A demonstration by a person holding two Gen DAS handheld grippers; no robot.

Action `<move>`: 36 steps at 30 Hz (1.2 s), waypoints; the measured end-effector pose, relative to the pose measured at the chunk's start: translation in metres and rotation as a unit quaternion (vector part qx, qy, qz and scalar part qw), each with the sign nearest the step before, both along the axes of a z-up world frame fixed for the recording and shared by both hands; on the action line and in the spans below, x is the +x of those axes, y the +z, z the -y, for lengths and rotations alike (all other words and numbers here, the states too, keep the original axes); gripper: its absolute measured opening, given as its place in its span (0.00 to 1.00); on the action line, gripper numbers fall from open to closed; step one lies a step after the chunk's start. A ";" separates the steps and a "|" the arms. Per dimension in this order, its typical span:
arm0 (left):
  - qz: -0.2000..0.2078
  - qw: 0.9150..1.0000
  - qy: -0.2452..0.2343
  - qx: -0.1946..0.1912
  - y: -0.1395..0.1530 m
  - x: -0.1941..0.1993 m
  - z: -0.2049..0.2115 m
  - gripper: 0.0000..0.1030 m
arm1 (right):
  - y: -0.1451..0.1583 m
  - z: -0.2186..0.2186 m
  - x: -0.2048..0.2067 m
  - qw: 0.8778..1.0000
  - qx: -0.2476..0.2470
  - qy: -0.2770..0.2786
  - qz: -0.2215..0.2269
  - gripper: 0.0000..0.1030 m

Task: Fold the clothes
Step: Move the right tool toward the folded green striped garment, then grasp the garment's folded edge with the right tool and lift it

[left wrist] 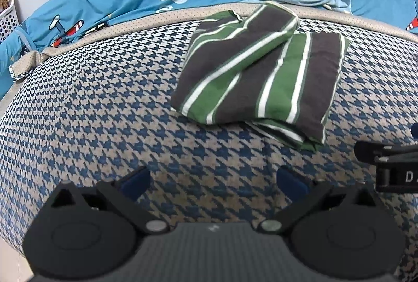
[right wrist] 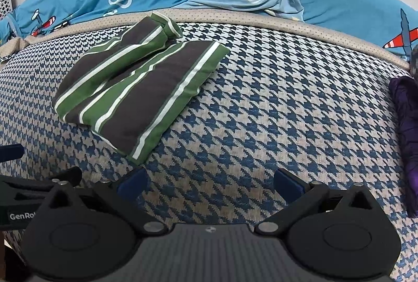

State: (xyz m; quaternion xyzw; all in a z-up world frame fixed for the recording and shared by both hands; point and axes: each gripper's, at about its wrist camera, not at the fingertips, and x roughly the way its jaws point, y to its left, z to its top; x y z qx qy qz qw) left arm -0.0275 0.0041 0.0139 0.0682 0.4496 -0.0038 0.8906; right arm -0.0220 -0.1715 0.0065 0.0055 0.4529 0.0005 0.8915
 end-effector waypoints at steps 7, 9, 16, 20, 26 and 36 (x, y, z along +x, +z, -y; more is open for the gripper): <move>0.011 1.000 0.009 0.000 0.005 0.008 -0.010 1.00 | 0.000 0.000 0.004 1.000 0.005 -0.002 0.010 1.00; 0.015 1.000 0.013 0.003 0.007 0.012 -0.012 1.00 | 0.001 -0.001 0.004 1.000 0.008 -0.006 0.015 1.00; 0.011 1.000 0.014 0.009 0.006 0.024 -0.009 1.00 | 0.001 -0.006 0.002 1.000 0.012 -0.003 0.023 1.00; 0.008 1.000 0.011 0.011 0.004 0.027 -0.006 1.00 | 0.001 -0.006 0.002 1.000 0.015 0.000 0.026 1.00; 0.006 1.000 0.012 0.012 0.002 0.028 -0.008 1.00 | 0.002 -0.006 0.005 0.999 0.018 -0.001 0.026 1.00; -0.006 0.999 0.042 0.009 -0.001 0.037 -0.023 1.00 | 0.004 -0.011 0.009 0.999 0.027 0.006 0.038 1.00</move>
